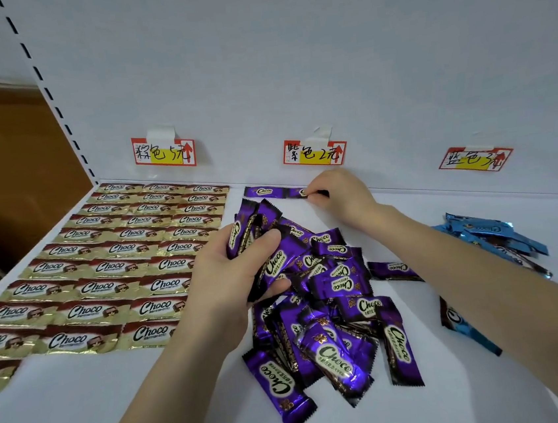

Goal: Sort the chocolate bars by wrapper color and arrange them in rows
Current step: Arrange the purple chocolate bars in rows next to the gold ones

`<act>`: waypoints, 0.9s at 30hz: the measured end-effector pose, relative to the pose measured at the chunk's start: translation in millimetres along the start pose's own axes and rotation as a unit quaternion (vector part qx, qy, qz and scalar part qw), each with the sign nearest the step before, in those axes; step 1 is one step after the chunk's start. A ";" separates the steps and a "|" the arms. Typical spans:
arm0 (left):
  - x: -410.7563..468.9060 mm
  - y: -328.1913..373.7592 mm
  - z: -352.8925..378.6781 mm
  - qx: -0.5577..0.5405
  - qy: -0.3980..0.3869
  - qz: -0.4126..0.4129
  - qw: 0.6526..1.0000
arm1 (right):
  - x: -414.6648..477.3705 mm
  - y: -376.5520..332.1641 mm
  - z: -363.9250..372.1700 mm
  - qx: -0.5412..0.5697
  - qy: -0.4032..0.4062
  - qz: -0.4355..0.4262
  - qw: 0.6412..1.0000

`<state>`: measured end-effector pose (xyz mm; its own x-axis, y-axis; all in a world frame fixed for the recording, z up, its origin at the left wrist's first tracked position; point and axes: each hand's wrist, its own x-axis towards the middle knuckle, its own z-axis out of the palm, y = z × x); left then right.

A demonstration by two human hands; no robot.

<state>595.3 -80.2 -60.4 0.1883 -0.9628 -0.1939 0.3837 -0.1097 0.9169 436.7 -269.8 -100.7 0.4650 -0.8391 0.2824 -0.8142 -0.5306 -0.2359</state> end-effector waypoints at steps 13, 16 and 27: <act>-11.1 2.8 6.6 0.012 -0.075 0.005 0.997 | -70.8 -95.5 -96.7 0.398 -0.105 -0.013 0.911; -14.1 3.8 8.5 0.006 -0.080 0.019 0.997 | -76.4 -99.3 -98.9 0.389 -0.070 0.012 0.918; -13.2 4.6 7.0 -0.008 -0.052 0.038 0.998 | -89.4 -85.6 -99.8 0.428 -0.051 0.035 0.902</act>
<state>588.3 -69.8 -51.2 0.1229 -0.9886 -0.0868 0.3860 -0.0329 0.9219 430.0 -137.3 -13.0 0.4873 -0.8579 0.1630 -0.2958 -0.3378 -0.8935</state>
